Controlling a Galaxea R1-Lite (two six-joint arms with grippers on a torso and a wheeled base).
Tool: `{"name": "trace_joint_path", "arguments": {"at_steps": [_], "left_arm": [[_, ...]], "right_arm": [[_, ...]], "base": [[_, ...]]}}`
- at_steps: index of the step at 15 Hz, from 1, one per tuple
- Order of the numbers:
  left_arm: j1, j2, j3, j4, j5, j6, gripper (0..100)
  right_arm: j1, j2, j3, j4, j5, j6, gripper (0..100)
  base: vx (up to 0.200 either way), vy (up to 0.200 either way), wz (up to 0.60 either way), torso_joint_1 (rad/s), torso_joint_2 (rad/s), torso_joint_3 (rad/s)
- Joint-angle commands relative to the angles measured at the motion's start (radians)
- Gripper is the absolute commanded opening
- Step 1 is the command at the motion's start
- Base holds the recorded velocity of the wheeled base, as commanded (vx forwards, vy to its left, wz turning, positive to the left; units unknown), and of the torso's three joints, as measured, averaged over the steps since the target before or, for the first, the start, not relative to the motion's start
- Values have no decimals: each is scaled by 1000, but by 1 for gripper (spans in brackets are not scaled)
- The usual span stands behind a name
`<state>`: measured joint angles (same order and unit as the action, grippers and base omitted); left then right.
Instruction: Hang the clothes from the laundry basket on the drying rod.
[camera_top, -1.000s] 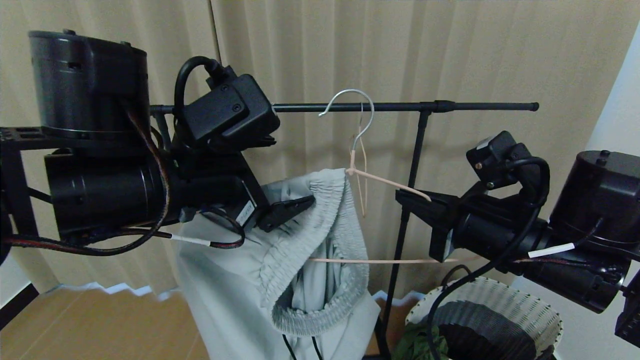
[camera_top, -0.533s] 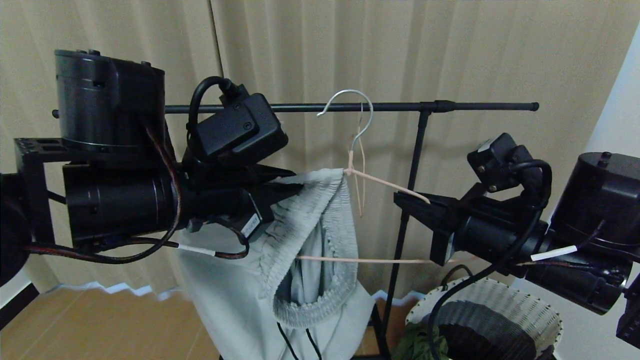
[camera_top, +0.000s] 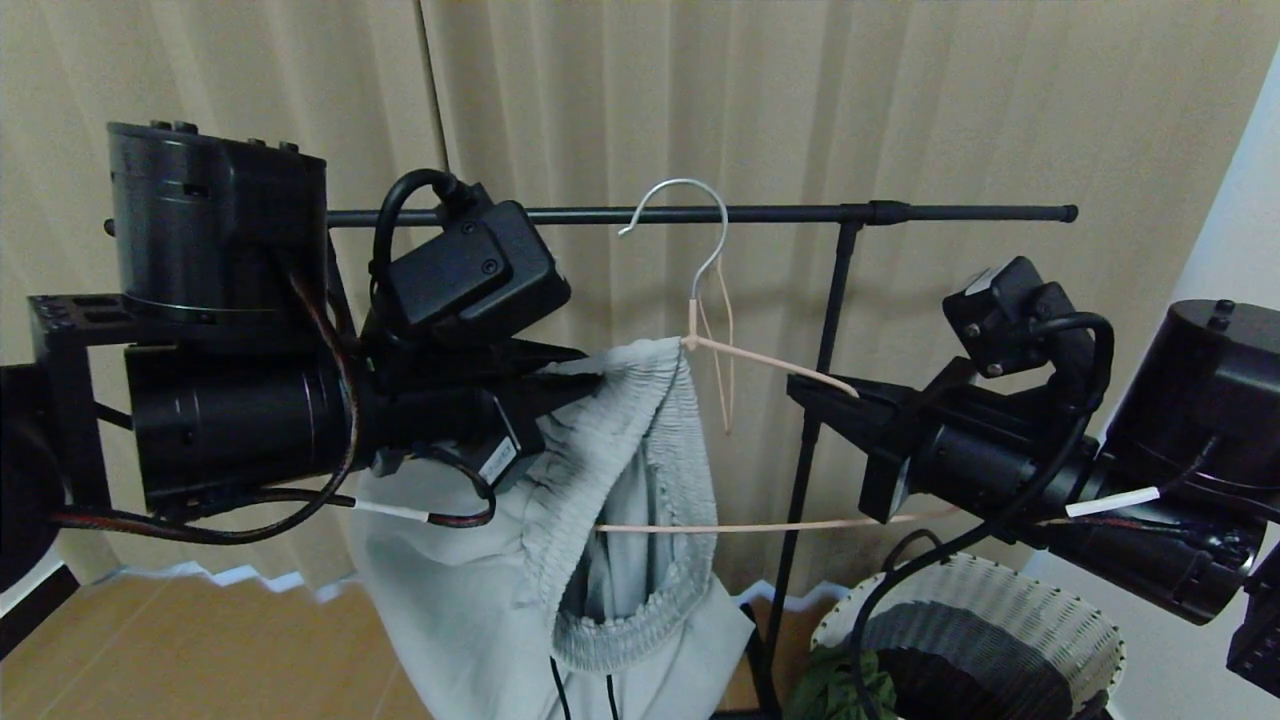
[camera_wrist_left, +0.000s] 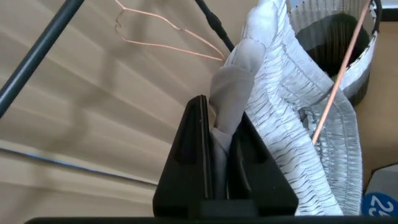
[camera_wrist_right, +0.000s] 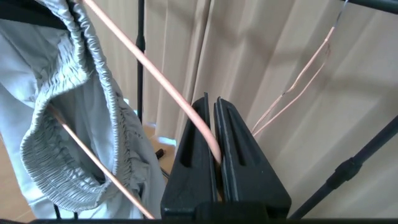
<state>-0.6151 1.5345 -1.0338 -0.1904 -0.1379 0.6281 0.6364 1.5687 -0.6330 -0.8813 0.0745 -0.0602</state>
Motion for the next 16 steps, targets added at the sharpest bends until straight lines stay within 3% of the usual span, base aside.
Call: {"name": "trace_joint_path", "arguments": {"at_steps": [1,2,3,8,11,16], "left_arm": [[15,-2,24,-34,1,5,0],[20,-2,34,-53,1,5,0],[28,0,54,-96,3,9,0],[100,-13,123,-182,6,202,0],[101,-13,192,-276,18,216,0],[117,-14,209,-310,32,217,0]], "right_arm": [[0,-1,1,-1,1,-1,0],[0,-1,1,1,1,-3,0],[0,-1,6,1,1,-3,100],[-6,-18,26,-2,-5,-29,100],[-6,-29,36,-4,-7,-50,100],[12,-39,93,-2,-7,-56,100]], "base": [[0,0,0,0,0,0],[0,0,0,0,0,0],[0,0,0,0,0,0],[0,0,0,0,0,0],[0,0,0,0,0,0],[0,0,0,0,0,0]]}}
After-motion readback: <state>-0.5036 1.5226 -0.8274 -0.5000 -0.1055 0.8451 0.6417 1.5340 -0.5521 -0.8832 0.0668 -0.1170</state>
